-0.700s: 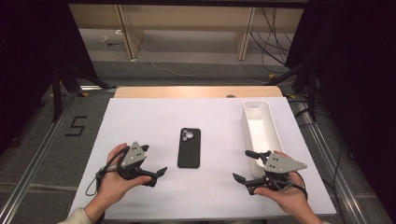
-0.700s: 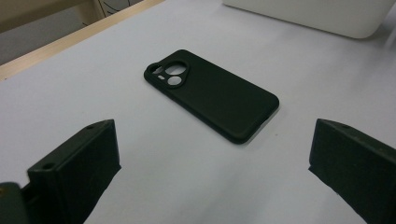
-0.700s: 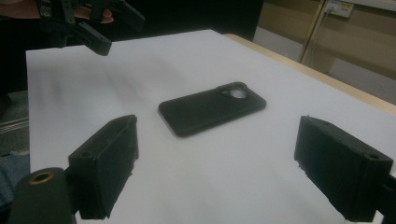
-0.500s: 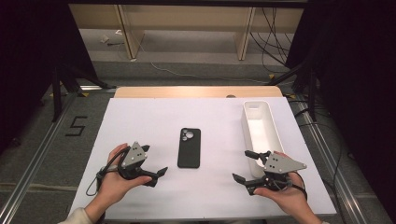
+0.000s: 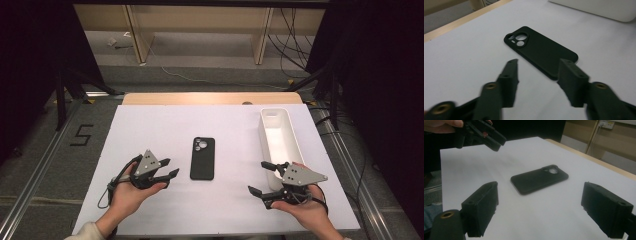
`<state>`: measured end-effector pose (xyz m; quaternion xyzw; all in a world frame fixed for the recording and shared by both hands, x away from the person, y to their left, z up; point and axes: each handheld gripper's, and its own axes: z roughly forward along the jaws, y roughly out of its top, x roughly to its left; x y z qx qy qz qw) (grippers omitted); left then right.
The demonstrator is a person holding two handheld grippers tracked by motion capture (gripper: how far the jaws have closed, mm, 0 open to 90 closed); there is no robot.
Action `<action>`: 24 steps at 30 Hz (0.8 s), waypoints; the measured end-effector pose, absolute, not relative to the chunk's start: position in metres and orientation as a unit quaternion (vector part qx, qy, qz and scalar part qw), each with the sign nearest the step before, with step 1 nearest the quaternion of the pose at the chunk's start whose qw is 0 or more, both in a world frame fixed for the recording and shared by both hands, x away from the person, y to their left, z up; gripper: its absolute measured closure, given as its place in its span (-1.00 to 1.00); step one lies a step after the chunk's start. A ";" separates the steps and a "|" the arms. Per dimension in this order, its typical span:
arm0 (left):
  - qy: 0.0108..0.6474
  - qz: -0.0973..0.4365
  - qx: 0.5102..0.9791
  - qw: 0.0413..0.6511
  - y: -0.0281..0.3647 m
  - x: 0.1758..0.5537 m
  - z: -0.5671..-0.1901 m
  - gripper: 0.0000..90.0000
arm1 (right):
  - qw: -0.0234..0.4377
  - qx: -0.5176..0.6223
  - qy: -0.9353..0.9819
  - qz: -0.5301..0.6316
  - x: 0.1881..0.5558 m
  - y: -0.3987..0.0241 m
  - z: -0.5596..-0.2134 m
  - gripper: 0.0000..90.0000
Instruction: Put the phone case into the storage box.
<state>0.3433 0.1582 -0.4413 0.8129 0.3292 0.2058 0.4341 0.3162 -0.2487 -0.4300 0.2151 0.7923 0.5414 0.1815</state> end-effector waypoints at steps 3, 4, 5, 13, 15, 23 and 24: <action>0.334 0.200 0.820 0.421 0.150 0.349 -0.443 0.90 | 0.181 0.215 0.793 0.541 0.316 -0.248 -0.430 -0.65; 0.334 0.194 0.823 0.416 0.147 0.351 -0.443 0.97 | 0.181 0.215 0.793 0.541 0.317 -0.248 -0.430 -0.65; 0.334 0.188 0.825 0.415 0.145 0.352 -0.444 0.99 | 0.180 0.215 0.793 0.541 0.317 -0.248 -0.431 -0.65; 0.321 0.169 0.839 0.405 0.124 0.360 -0.444 1.00 | 0.179 0.218 0.794 0.539 0.317 -0.247 -0.432 -0.65; 0.317 0.165 0.843 0.402 0.118 0.363 -0.445 1.00 | 0.178 0.218 0.794 0.539 0.317 -0.247 -0.432 -0.65; 0.305 0.155 0.854 0.393 0.093 0.373 -0.448 1.00 | 0.178 0.218 0.793 0.541 0.317 -0.248 -0.432 -0.65; 0.303 0.152 0.856 0.391 0.089 0.374 -0.449 1.00 | 0.177 0.218 0.793 0.541 0.317 -0.248 -0.432 -0.65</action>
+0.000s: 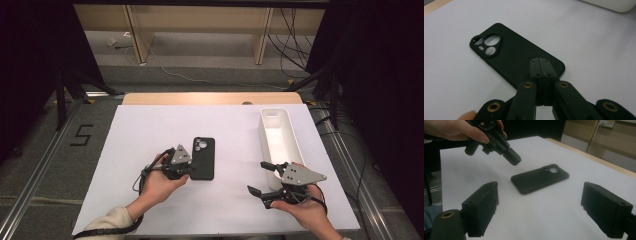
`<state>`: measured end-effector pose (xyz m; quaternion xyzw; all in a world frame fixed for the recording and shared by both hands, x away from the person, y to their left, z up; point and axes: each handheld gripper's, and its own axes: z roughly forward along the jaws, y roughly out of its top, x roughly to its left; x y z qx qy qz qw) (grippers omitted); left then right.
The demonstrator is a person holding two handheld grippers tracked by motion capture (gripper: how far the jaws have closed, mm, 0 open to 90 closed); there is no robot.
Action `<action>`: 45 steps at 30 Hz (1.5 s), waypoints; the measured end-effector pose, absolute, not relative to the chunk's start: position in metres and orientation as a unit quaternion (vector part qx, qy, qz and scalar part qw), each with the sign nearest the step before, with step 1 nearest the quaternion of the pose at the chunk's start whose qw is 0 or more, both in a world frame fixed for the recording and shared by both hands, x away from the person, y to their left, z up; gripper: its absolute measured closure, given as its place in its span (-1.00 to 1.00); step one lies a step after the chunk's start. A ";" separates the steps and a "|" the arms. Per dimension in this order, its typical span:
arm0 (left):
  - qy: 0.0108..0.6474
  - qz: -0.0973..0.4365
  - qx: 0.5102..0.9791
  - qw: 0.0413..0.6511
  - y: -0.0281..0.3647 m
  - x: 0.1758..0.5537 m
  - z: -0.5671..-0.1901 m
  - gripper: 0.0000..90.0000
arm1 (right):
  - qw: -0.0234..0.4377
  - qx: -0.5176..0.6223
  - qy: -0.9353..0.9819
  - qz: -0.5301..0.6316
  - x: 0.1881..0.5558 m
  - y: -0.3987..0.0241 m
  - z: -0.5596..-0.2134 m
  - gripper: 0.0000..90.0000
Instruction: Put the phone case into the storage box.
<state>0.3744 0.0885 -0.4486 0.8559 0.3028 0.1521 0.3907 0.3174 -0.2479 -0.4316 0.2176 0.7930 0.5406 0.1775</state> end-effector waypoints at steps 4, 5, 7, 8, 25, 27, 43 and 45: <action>0.302 0.143 0.862 0.381 0.075 0.380 -0.453 1.00 | 0.177 0.218 0.792 0.542 0.317 -0.248 -0.432 -0.65; 0.301 0.141 0.864 0.378 0.073 0.381 -0.453 1.00 | 0.177 0.219 0.792 0.542 0.317 -0.248 -0.432 -0.65; 0.301 0.141 0.865 0.376 0.070 0.382 -0.454 1.00 | 0.177 0.219 0.792 0.542 0.317 -0.248 -0.432 -0.65; 0.300 0.138 0.866 0.375 0.068 0.382 -0.455 1.00 | 0.177 0.219 0.792 0.542 0.317 -0.248 -0.433 -0.65; 0.277 0.124 0.886 0.352 0.027 0.393 -0.474 1.00 | 0.177 0.227 0.789 0.542 0.313 -0.253 -0.433 -0.65; 0.277 0.124 0.886 0.351 0.024 0.394 -0.476 1.00 | 0.177 0.227 0.789 0.542 0.312 -0.253 -0.433 -0.65; 0.277 0.127 0.894 0.327 0.011 0.396 -0.484 1.00 | 0.175 0.225 0.789 0.545 0.312 -0.253 -0.433 -0.64; 0.279 0.129 0.894 0.326 0.010 0.396 -0.484 1.00 | 0.175 0.227 0.788 0.545 0.312 -0.253 -0.433 -0.64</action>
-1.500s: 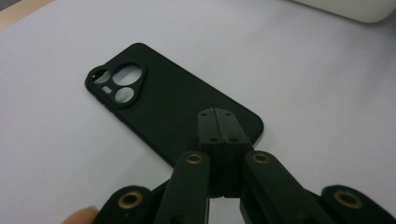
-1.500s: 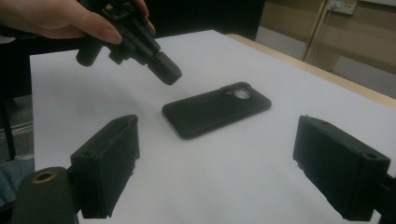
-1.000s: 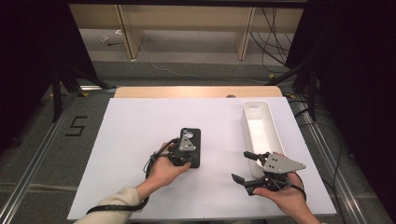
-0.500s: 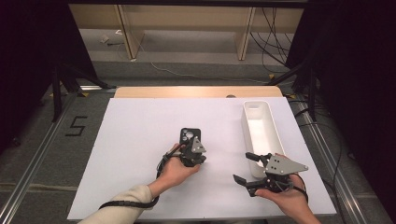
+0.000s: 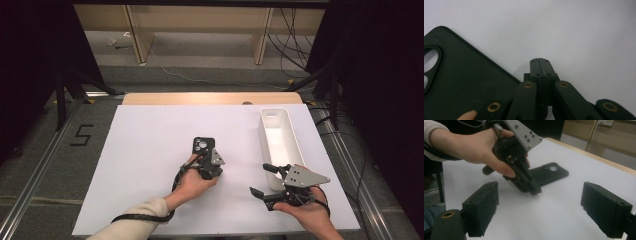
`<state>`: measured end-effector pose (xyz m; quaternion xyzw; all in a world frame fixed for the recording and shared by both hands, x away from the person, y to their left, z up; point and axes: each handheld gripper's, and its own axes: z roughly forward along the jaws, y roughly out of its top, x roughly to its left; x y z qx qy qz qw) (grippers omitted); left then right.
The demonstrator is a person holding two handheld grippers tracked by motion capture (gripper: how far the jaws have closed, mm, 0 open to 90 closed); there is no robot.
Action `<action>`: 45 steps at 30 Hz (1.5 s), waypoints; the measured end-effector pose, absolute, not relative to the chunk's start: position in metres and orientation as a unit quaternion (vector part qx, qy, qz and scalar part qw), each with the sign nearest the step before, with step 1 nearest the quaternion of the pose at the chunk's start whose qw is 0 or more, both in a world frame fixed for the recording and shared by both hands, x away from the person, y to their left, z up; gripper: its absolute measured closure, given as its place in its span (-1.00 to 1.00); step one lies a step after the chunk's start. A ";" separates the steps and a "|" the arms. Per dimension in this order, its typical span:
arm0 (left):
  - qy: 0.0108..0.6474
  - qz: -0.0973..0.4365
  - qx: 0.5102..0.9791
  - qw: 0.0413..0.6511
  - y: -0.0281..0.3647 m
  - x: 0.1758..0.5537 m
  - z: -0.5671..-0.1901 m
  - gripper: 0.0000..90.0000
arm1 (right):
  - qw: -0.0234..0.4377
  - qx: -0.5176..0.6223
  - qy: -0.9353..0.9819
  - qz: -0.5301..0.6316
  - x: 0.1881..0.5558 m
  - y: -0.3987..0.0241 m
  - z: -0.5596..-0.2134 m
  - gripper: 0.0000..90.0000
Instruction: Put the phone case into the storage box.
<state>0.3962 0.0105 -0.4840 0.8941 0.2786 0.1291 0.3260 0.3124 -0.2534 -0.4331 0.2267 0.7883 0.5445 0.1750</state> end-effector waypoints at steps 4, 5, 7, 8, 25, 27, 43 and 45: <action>0.278 0.131 0.896 0.321 0.011 0.396 -0.483 1.00 | 0.174 0.225 0.789 0.544 0.312 -0.253 -0.432 -0.64; 0.280 0.130 0.895 0.321 0.012 0.396 -0.483 1.00 | 0.174 0.225 0.790 0.544 0.312 -0.253 -0.432 -0.64; 0.282 0.126 0.896 0.319 0.013 0.397 -0.483 1.00 | 0.175 0.227 0.789 0.544 0.312 -0.254 -0.433 -0.64; 0.281 0.125 0.897 0.318 0.014 0.397 -0.483 1.00 | 0.175 0.227 0.788 0.545 0.312 -0.254 -0.433 -0.64; 0.288 0.123 0.901 0.302 0.031 0.391 -0.480 1.00 | 0.178 0.226 0.788 0.545 0.312 -0.254 -0.432 -0.64; 0.291 0.122 0.900 0.301 0.033 0.390 -0.480 1.00 | 0.178 0.226 0.787 0.545 0.312 -0.254 -0.432 -0.63; 0.308 0.123 0.899 0.285 0.052 0.390 -0.478 1.00 | 0.178 0.226 0.787 0.545 0.312 -0.254 -0.432 -0.63; 0.307 0.122 0.900 0.285 0.053 0.391 -0.478 1.00 | 0.177 0.226 0.787 0.546 0.312 -0.254 -0.432 -0.63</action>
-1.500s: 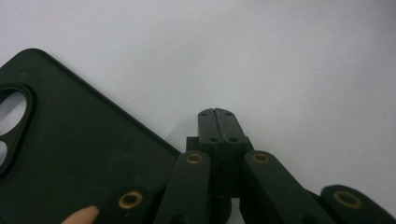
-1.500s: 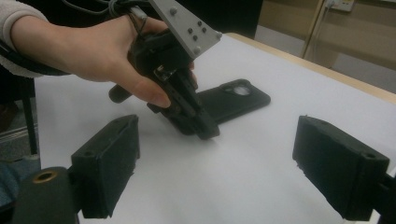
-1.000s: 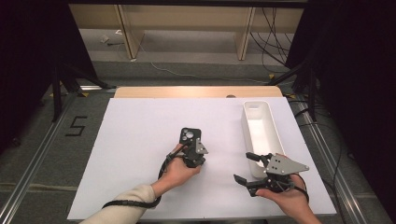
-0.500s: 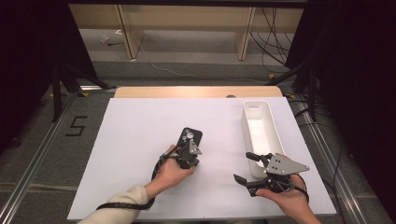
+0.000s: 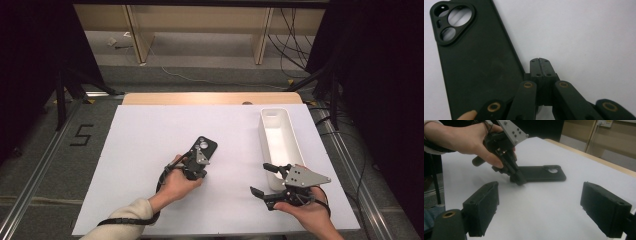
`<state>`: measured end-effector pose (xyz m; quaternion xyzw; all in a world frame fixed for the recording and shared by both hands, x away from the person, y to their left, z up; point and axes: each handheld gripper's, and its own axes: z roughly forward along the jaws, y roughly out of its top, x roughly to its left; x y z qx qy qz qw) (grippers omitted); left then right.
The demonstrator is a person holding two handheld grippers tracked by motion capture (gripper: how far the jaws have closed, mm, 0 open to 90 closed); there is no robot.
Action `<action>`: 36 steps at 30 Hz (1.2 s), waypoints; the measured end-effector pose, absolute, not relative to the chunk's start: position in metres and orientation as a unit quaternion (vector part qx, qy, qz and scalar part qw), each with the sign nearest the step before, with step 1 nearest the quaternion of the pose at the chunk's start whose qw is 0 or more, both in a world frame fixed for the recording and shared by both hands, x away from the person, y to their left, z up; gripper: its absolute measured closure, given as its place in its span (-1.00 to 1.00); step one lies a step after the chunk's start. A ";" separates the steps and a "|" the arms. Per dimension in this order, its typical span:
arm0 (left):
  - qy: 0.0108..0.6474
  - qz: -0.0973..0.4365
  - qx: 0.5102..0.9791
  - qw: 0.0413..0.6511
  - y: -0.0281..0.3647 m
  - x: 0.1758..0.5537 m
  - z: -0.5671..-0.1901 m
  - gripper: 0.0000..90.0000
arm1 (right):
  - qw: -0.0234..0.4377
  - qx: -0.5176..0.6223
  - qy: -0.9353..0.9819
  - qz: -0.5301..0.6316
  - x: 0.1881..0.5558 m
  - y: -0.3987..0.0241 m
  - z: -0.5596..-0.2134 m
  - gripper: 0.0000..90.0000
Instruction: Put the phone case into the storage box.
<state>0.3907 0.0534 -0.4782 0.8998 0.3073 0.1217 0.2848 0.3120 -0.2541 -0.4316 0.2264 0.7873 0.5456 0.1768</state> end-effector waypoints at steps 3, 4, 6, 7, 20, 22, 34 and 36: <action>0.311 0.122 0.899 0.284 0.057 0.390 -0.478 1.00 | 0.177 0.226 0.787 0.545 0.312 -0.254 -0.432 -0.63; 0.311 0.123 0.899 0.282 0.057 0.390 -0.478 1.00 | 0.177 0.226 0.787 0.545 0.312 -0.254 -0.432 -0.63; 0.312 0.122 0.899 0.281 0.059 0.390 -0.478 1.00 | 0.177 0.226 0.788 0.545 0.312 -0.254 -0.432 -0.63; 0.315 0.124 0.898 0.281 0.061 0.390 -0.478 1.00 | 0.176 0.227 0.788 0.545 0.312 -0.254 -0.432 -0.63; 0.321 0.122 0.897 0.279 0.070 0.390 -0.478 1.00 | 0.176 0.226 0.788 0.544 0.312 -0.254 -0.432 -0.63; 0.321 0.122 0.897 0.277 0.071 0.390 -0.477 1.00 | 0.176 0.226 0.788 0.544 0.313 -0.254 -0.432 -0.63; 0.320 0.122 0.898 0.276 0.071 0.390 -0.477 1.00 | 0.176 0.226 0.788 0.545 0.313 -0.254 -0.432 -0.63; 0.319 0.120 0.899 0.276 0.072 0.390 -0.477 1.00 | 0.176 0.225 0.788 0.545 0.313 -0.253 -0.432 -0.63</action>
